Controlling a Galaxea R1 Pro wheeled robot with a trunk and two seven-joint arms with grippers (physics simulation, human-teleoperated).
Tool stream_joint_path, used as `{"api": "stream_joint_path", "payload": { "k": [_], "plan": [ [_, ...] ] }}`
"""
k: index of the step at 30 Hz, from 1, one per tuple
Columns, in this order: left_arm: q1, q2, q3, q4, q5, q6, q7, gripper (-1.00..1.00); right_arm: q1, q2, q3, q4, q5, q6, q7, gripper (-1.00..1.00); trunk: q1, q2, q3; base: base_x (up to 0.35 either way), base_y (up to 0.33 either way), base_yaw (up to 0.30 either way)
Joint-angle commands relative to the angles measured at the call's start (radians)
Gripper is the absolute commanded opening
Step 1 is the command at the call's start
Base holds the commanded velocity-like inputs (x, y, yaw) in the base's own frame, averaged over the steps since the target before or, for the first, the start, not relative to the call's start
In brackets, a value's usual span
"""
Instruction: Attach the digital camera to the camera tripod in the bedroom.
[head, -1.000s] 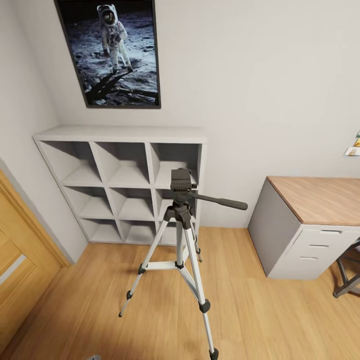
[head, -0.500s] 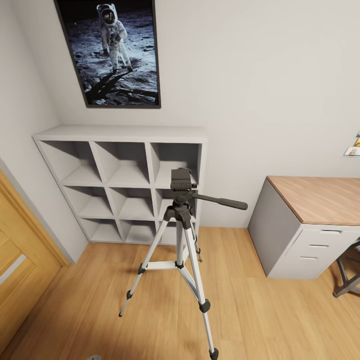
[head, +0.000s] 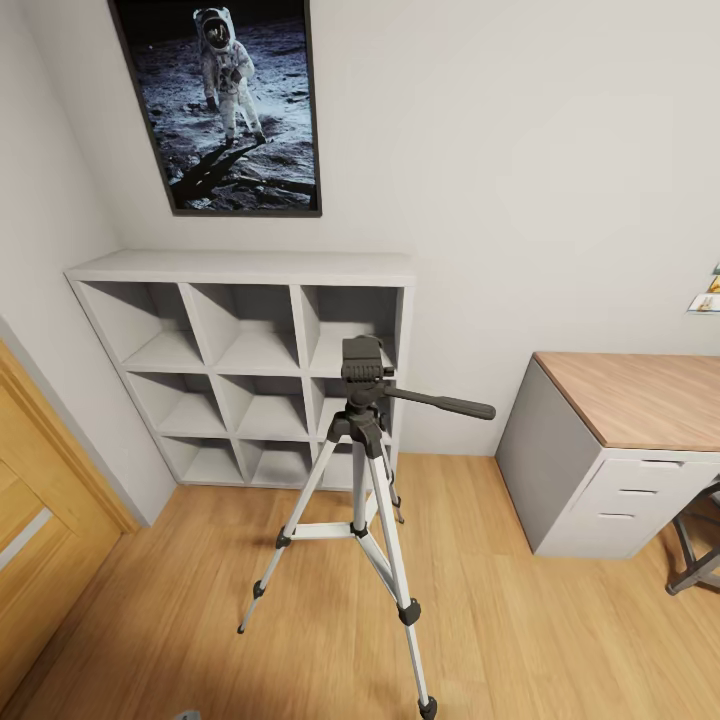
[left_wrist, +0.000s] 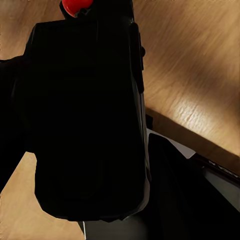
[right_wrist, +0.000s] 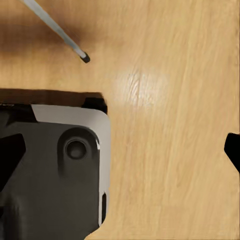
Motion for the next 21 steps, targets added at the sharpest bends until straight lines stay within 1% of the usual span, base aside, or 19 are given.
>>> {"api": "stream_joint_path", "payload": {
  "k": [1,2,3,4,5,8,9,11,12,14,15,17,18,19,20,21],
  "plan": [
    [-0.001,0.001,-0.010,-0.001,0.003,0.004,0.006,-1.00,-0.001,0.007,-0.004,-0.055,0.010,0.042,0.015,1.00,0.000,-0.002,-0.002,0.000,0.000,0.000],
    [-0.001,0.001,-0.010,-0.001,0.003,0.004,0.005,-1.00,-0.002,0.012,-0.001,-0.104,0.009,0.082,0.023,1.00,0.000,-0.002,-0.002,0.000,0.000,0.000],
    [-0.001,0.001,-0.010,-0.001,0.004,0.005,0.005,-1.00,-0.003,0.021,0.004,-0.207,0.007,0.176,0.048,1.00,0.000,-0.002,-0.002,0.000,0.000,0.000],
    [-0.001,0.001,-0.010,-0.001,0.004,0.005,0.005,-1.00,-0.003,0.025,0.006,-0.259,0.005,0.226,0.063,1.00,0.000,-0.002,-0.002,0.000,0.000,0.000],
    [-0.001,0.001,-0.010,-0.001,0.004,0.005,0.004,-1.00,-0.003,0.033,0.009,-0.361,0.004,0.321,0.097,1.00,0.000,-0.002,-0.002,0.000,0.000,0.000],
    [-0.001,0.001,-0.009,-0.001,0.005,0.006,0.004,-1.00,-0.007,0.053,0.013,-0.510,0.003,0.444,0.152,1.00,0.000,-0.002,-0.002,0.000,0.000,0.000],
    [-0.001,0.001,-0.009,-0.001,0.005,0.006,0.005,-1.00,-0.016,0.069,0.014,-0.599,0.002,0.508,0.185,1.00,0.000,-0.002,-0.002,0.000,0.000,0.000],
    [-0.001,0.001,-0.008,-0.001,0.005,0.006,0.005,-1.00,-0.030,0.085,0.017,-0.677,0.002,0.556,0.214,1.00,0.000,-0.002,-0.002,0.000,0.000,0.000],
    [-0.001,0.001,-0.007,-0.001,0.005,0.006,0.005,-1.00,-0.051,0.101,0.025,-0.740,0.001,0.591,0.236,1.00,0.000,-0.002,-0.002,0.000,0.000,0.000],
    [-0.001,0.001,-0.007,-0.001,0.005,0.007,0.005,-1.00,-0.075,0.116,0.043,-0.788,0.001,0.619,0.255,1.00,0.000,-0.002,-0.002,0.000,0.000,0.000],
    [-0.001,0.001,-0.007,-0.001,0.005,0.007,0.005,-1.00,-0.103,0.127,0.068,-0.822,0.001,0.644,0.271,1.00,0.000,-0.002,-0.002,0.000,0.000,0.000],
    [-0.001,0.001,-0.007,-0.001,0.005,0.008,0.005,-1.00,-0.132,0.136,0.099,-0.845,-0.001,0.668,0.286,1.00,0.000,-0.002,-0.002,0.000,0.000,0.000],
    [-0.001,0.001,-0.007,-0.001,0.005,0.007,0.005,-1.00,-0.182,0.153,0.162,-0.870,-0.008,0.711,0.322,1.00,0.000,-0.002,-0.002,0.000,0.000,0.000],
    [-0.001,0.001,-0.006,-0.001,0.005,0.007,0.004,-1.00,-0.198,0.164,0.191,-0.884,-0.011,0.724,0.347,1.00,0.000,-0.002,-0.002,0.000,0.000,0.000],
    [-0.001,0.001,-0.006,-0.001,0.005,0.007,0.004,-1.00,-0.203,0.170,0.204,-0.893,-0.012,0.729,0.361,1.00,0.000,-0.002,-0.002,0.000,0.000,0.000],
    [-0.001,0.001,-0.005,-0.001,0.005,0.007,0.004,-1.00,-0.211,0.183,0.231,-0.929,-0.014,0.737,0.396,1.00,0.000,-0.002,-0.002,0.000,0.000,0.000]
  ]
}}
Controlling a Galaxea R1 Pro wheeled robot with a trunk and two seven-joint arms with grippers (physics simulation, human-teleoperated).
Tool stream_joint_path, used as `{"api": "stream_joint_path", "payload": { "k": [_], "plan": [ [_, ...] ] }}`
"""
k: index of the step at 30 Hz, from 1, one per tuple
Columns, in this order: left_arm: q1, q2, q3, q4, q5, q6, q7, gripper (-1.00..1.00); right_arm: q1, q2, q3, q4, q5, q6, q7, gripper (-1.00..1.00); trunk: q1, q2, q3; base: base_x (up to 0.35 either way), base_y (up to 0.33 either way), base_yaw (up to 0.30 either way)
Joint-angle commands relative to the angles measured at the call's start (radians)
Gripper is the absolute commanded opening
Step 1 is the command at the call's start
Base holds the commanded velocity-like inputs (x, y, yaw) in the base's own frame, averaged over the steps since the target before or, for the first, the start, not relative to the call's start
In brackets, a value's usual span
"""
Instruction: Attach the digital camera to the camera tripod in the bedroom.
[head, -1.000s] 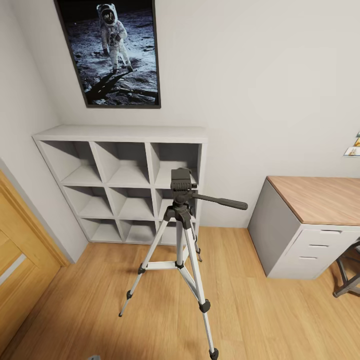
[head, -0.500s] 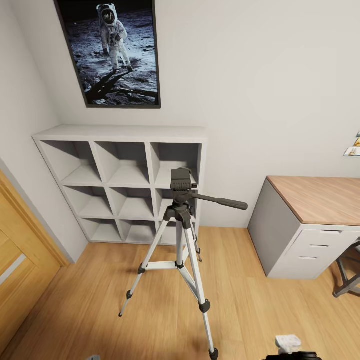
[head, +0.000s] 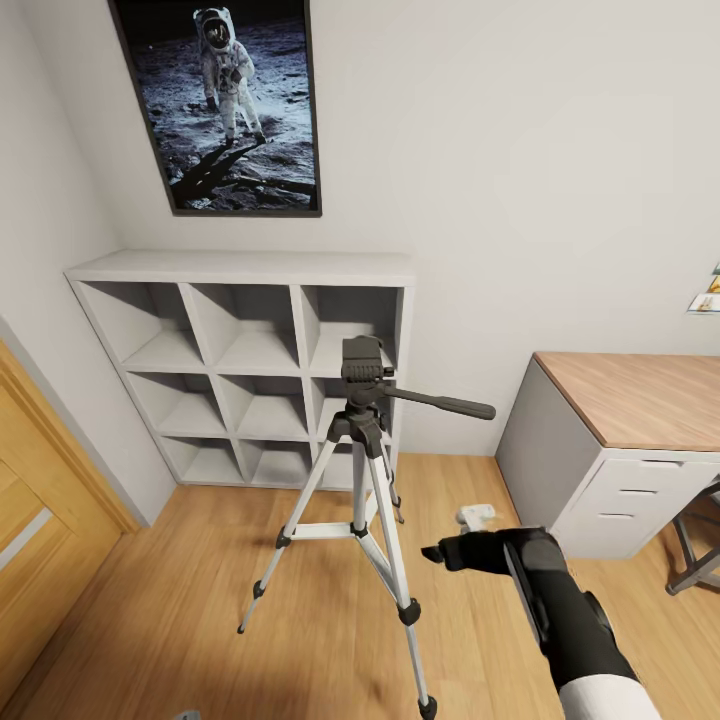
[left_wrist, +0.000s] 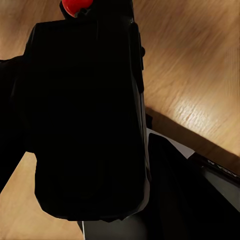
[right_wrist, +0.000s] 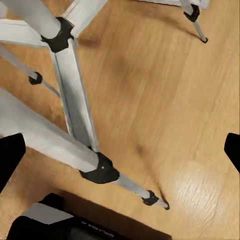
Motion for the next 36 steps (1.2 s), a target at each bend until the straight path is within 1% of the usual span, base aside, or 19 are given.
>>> {"api": "stream_joint_path", "payload": {
  "k": [1,2,3,4,6,7,9,10,14,20,24,27,36],
  "plan": [
    [-0.001,0.001,-0.009,-0.001,0.003,0.004,0.006,-1.00,-0.004,0.007,0.011,-0.024,0.015,0.005,0.029,1.00,0.001,-0.002,-0.002,0.000,0.000,0.000],
    [-0.001,0.001,-0.009,-0.001,0.003,0.004,0.006,-1.00,-0.008,0.016,0.036,-0.074,0.014,0.010,0.065,1.00,0.001,-0.002,-0.002,0.000,0.000,0.000],
    [-0.001,0.001,-0.009,-0.001,0.003,0.004,0.006,-1.00,-0.010,0.019,0.048,-0.103,0.013,0.015,0.083,1.00,0.001,-0.002,-0.002,0.000,0.000,0.000],
    [-0.001,0.001,-0.009,-0.001,0.003,0.004,0.006,-1.00,-0.012,0.024,0.070,-0.166,0.013,0.028,0.118,1.00,0.001,-0.002,-0.002,0.000,0.000,0.000],
    [-0.001,0.001,-0.009,-0.001,0.003,0.004,0.006,-1.00,-0.013,0.027,0.086,-0.230,0.013,0.050,0.151,1.00,0.001,-0.002,-0.002,0.000,0.000,0.000],
    [-0.001,0.001,-0.009,-0.001,0.003,0.004,0.006,-1.00,-0.014,0.029,0.096,-0.283,0.013,0.076,0.182,1.00,0.001,-0.002,-0.002,0.000,0.000,0.000],
    [-0.001,0.001,-0.009,-0.001,0.003,0.004,0.005,-1.00,-0.014,0.032,0.110,-0.332,0.013,0.109,0.217,1.00,0.001,-0.002,-0.002,0.000,0.000,0.000],
    [-0.001,0.001,-0.008,-0.001,0.003,0.004,0.005,-1.00,-0.015,0.032,0.115,-0.341,0.012,0.116,0.226,1.00,0.001,-0.002,-0.002,0.000,0.000,0.000],
    [-0.001,0.001,-0.009,-0.001,0.003,0.004,0.005,-1.00,-0.015,0.033,0.134,-0.364,0.012,0.140,0.255,1.00,0.001,-0.002,-0.002,0.000,0.000,0.000],
    [-0.001,0.001,-0.008,-0.001,0.003,0.003,0.005,-1.00,-0.014,0.024,0.140,-0.371,0.013,0.148,0.291,1.00,0.001,-0.002,-0.002,0.000,0.000,0.000],
    [-0.001,0.001,-0.008,-0.001,0.003,0.004,0.005,-1.00,-0.011,0.022,0.142,-0.371,0.013,0.150,0.305,1.00,0.001,-0.002,-0.002,0.000,0.000,0.000],
    [-0.001,0.002,-0.008,-0.001,0.003,0.003,0.005,-1.00,-0.010,0.022,0.143,-0.366,0.013,0.150,0.310,1.00,0.001,-0.002,-0.002,0.000,0.000,0.000],
    [-0.001,0.002,-0.009,-0.001,0.003,0.004,0.005,-1.00,-0.009,0.031,0.143,-0.303,0.016,0.136,0.303,1.00,0.001,-0.002,-0.002,0.000,0.000,0.000]
  ]
}}
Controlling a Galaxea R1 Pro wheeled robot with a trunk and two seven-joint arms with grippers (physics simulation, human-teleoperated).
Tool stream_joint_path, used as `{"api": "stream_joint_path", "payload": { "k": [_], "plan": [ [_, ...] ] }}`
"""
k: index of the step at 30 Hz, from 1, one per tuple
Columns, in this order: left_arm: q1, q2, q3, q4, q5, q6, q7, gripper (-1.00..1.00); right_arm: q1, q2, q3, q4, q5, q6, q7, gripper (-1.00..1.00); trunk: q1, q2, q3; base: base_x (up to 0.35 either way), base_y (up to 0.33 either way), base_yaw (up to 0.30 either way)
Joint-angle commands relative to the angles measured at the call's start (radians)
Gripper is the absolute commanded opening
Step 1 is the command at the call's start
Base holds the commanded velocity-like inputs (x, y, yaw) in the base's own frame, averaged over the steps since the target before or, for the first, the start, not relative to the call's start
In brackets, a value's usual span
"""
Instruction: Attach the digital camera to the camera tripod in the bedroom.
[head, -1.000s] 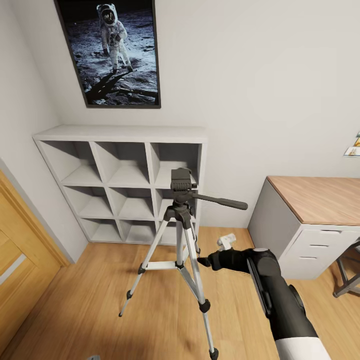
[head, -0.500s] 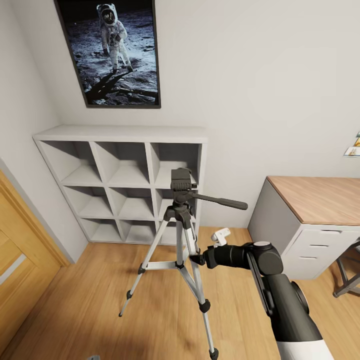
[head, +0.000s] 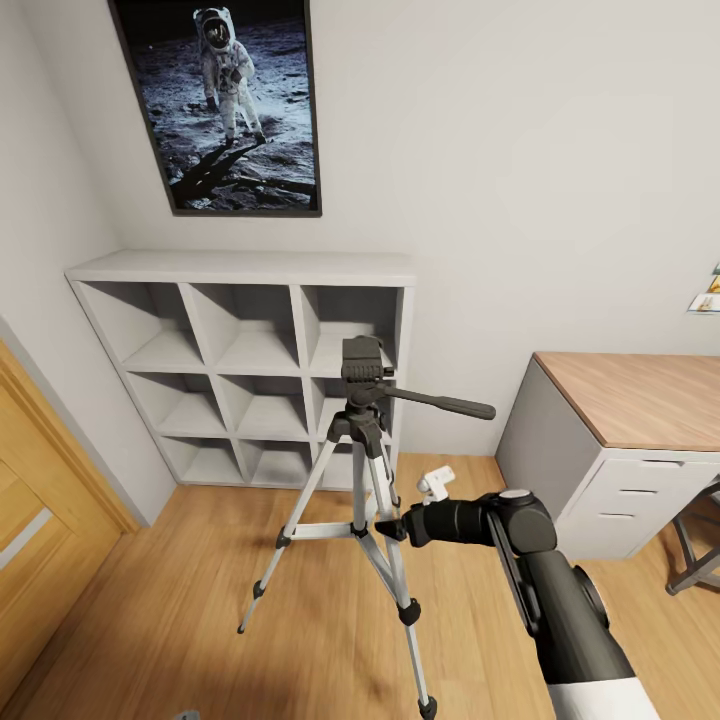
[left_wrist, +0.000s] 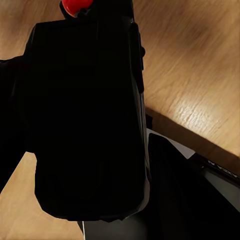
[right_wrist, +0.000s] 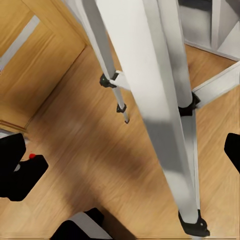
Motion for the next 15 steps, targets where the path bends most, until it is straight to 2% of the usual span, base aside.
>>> {"api": "stream_joint_path", "payload": {
  "k": [1,3,7,8,11,15],
  "plan": [
    [-0.001,0.001,-0.009,-0.001,0.003,0.004,0.006,-1.00,-0.001,0.003,-0.001,0.023,0.010,-0.002,0.006,1.00,0.001,-0.002,-0.002,0.000,0.000,0.000],
    [-0.001,0.001,-0.010,-0.001,0.003,0.004,0.006,-1.00,-0.001,0.004,-0.002,0.053,0.009,-0.016,0.001,1.00,0.001,-0.002,-0.002,0.000,0.000,0.000],
    [-0.001,0.001,-0.011,-0.001,0.003,0.003,0.006,-1.00,-0.001,0.012,-0.004,0.154,0.006,-0.132,-0.024,1.00,0.001,-0.002,-0.002,0.000,0.000,0.000],
    [-0.001,0.001,-0.012,-0.001,0.003,0.003,0.006,-1.00,-0.001,0.022,-0.005,0.185,0.005,-0.188,-0.034,1.00,0.001,-0.002,-0.002,0.000,0.000,0.000],
    [-0.001,0.001,-0.012,-0.001,0.003,0.003,0.006,-1.00,-0.001,0.045,-0.008,0.243,0.004,-0.284,-0.058,1.00,0.001,-0.002,-0.002,0.000,0.000,0.000],
    [-0.001,0.001,-0.012,-0.001,0.003,0.003,0.006,-1.00,-0.001,0.066,-0.010,0.309,0.003,-0.349,-0.093,1.00,0.001,-0.002,-0.002,0.000,0.000,0.000]
  ]
}}
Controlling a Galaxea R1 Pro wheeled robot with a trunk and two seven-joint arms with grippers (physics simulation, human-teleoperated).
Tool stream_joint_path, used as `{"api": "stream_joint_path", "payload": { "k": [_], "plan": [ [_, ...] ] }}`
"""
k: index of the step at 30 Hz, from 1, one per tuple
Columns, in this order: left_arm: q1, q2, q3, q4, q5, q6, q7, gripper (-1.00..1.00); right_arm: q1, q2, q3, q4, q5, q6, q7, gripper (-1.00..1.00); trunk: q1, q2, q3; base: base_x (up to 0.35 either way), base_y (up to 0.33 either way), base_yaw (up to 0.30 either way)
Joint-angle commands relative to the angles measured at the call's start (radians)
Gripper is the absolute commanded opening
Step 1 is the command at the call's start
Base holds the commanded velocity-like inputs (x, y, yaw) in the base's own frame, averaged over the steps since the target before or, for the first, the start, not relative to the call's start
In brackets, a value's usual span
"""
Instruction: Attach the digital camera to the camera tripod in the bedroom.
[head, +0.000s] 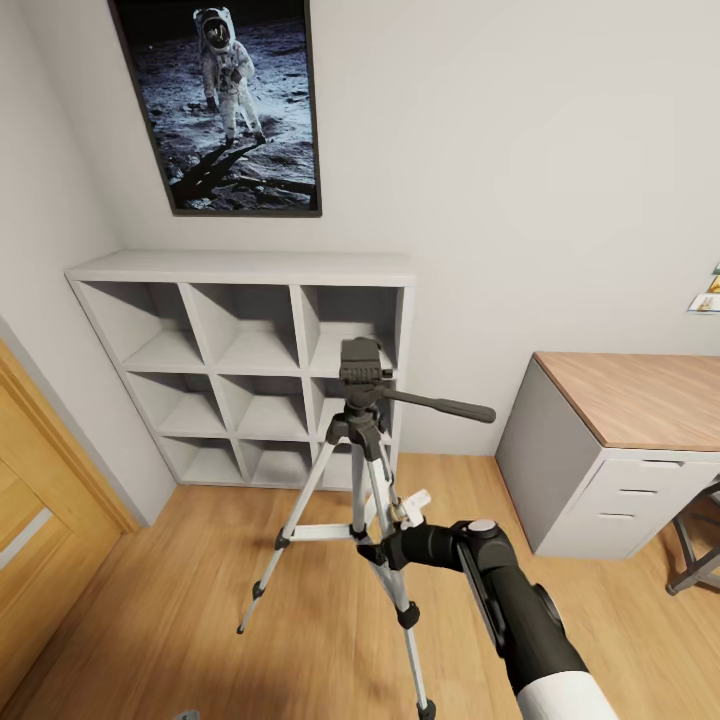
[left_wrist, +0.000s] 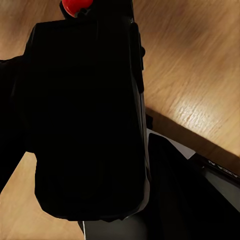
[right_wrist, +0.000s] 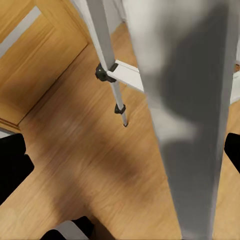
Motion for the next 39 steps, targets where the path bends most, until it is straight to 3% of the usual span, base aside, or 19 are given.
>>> {"api": "stream_joint_path", "payload": {
  "k": [1,6,13,16,25,39],
  "plan": [
    [-0.001,0.001,-0.009,-0.001,0.003,0.004,0.006,-1.00,-0.001,0.003,-0.002,0.012,0.009,-0.005,0.000,1.00,0.001,-0.002,-0.002,0.000,0.000,0.000],
    [-0.001,0.001,-0.009,-0.001,0.003,0.004,0.006,-1.00,-0.001,0.013,-0.004,0.087,0.008,-0.061,-0.034,1.00,0.001,-0.002,-0.002,0.000,0.000,0.000],
    [-0.001,0.001,-0.010,-0.001,0.003,0.004,0.004,-1.00,-0.001,0.016,-0.006,0.109,0.005,-0.137,-0.074,1.00,0.001,-0.002,-0.002,0.000,0.000,0.000],
    [-0.001,0.001,-0.010,-0.001,0.003,0.004,0.004,-1.00,-0.001,0.016,-0.007,0.114,0.003,-0.144,-0.097,1.00,0.001,-0.002,-0.002,0.000,0.000,0.000],
    [-0.001,0.001,-0.010,-0.001,0.002,0.004,0.004,-1.00,-0.001,0.014,-0.013,0.122,-0.065,-0.186,-0.167,1.00,0.001,-0.002,-0.002,0.000,0.000,0.000],
    [-0.001,0.001,-0.010,-0.001,0.001,0.004,0.004,-1.00,-0.001,0.014,-0.013,0.123,-0.077,-0.234,-0.215,1.00,0.001,-0.002,-0.002,0.000,0.000,0.000]
  ]
}}
